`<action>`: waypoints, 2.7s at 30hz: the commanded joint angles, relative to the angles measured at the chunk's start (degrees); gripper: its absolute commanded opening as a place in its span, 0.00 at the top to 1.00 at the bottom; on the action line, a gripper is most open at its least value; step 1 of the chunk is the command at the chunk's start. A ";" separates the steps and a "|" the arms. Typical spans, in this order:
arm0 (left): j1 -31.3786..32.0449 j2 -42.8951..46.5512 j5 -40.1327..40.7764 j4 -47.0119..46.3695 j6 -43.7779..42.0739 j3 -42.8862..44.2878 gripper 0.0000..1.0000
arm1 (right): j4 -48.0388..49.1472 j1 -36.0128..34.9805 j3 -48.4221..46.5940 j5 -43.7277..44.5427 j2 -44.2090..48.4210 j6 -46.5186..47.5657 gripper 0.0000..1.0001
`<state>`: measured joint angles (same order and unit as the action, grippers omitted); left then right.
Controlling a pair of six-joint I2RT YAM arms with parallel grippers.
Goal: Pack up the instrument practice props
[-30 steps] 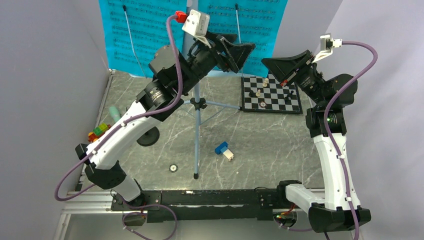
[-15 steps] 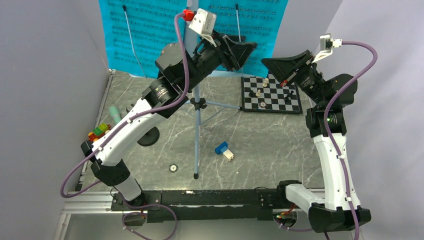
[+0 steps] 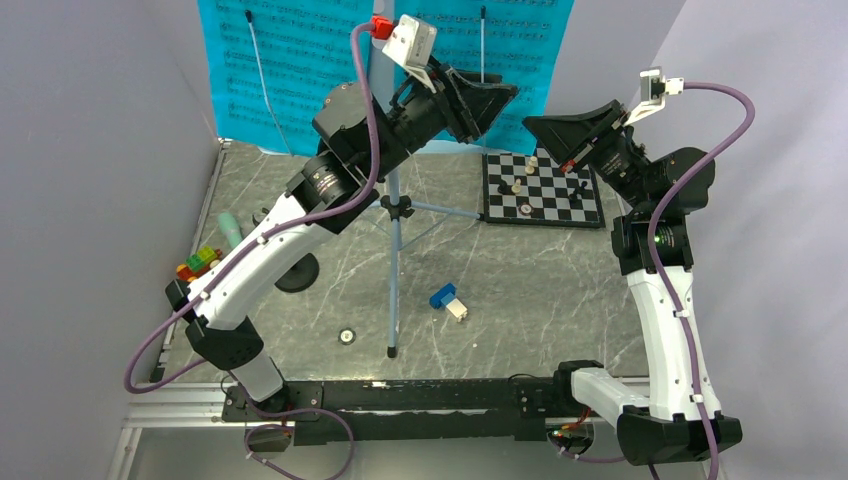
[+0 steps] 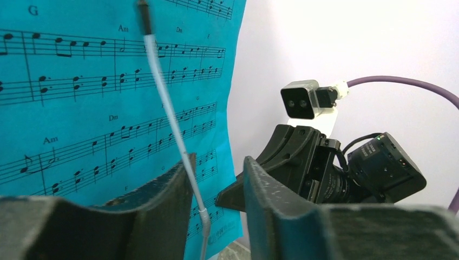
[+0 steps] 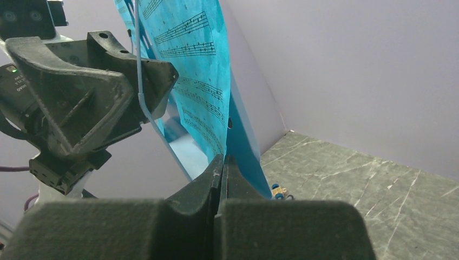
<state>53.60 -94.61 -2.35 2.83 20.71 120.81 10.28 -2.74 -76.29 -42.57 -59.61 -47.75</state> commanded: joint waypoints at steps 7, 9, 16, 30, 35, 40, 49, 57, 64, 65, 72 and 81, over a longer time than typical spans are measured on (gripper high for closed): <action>-0.07 1.73 -2.72 -3.71 0.65 0.89 0.56 | 0.41 -0.25 -2.28 -0.57 0.63 -0.14 1.00; 0.00 1.10 -3.42 -3.22 0.92 2.00 0.59 | 0.46 -0.24 -2.28 -0.54 0.57 -0.25 1.00; 0.01 -0.57 -6.50 -3.27 3.31 3.51 0.74 | -0.84 -0.24 -3.52 -0.20 0.70 0.37 1.00; 0.01 2.19 -3.86 -4.02 2.14 -0.40 0.76 | -12.13 -0.17 -9.99 7.53 4.86 8.66 1.00; 0.01 2.08 -3.36 -4.24 2.06 -0.98 0.74 | -19.21 -0.20 -13.46 15.33 8.09 13.34 1.00; -0.06 1.63 -3.36 -4.36 2.23 -1.30 0.73 | -25.34 -0.70 -15.99 24.01 11.50 16.79 1.00; -0.07 1.41 -2.57 -5.07 2.53 -2.51 0.73 | -30.12 -1.29 -17.24 34.39 16.54 19.67 1.00; -0.03 -0.30 -3.38 -5.44 4.45 -1.79 0.76 | -32.39 -1.91 -18.67 37.71 19.29 20.34 1.00; -0.08 -2.14 -5.33 -6.45 6.70 -0.38 0.74 | -33.52 -1.89 -16.50 39.54 20.99 20.76 1.00; -0.08 -1.78 -5.07 -6.62 6.71 -1.03 0.67 | -33.63 -1.96 -15.96 39.72 21.17 20.76 1.00; -0.07 3.99 -1.31 -8.31 5.45 -8.07 0.17 | -32.83 -2.00 -11.62 39.13 21.51 19.83 1.00; -0.08 14.53 1.58 -11.30 4.73 -20.21 0.01 | -32.09 -1.95 -6.33 37.64 21.39 18.84 1.00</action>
<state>53.65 -86.67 -2.94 -3.57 25.96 104.92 -22.81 -4.49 -84.44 -4.03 -38.13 -28.14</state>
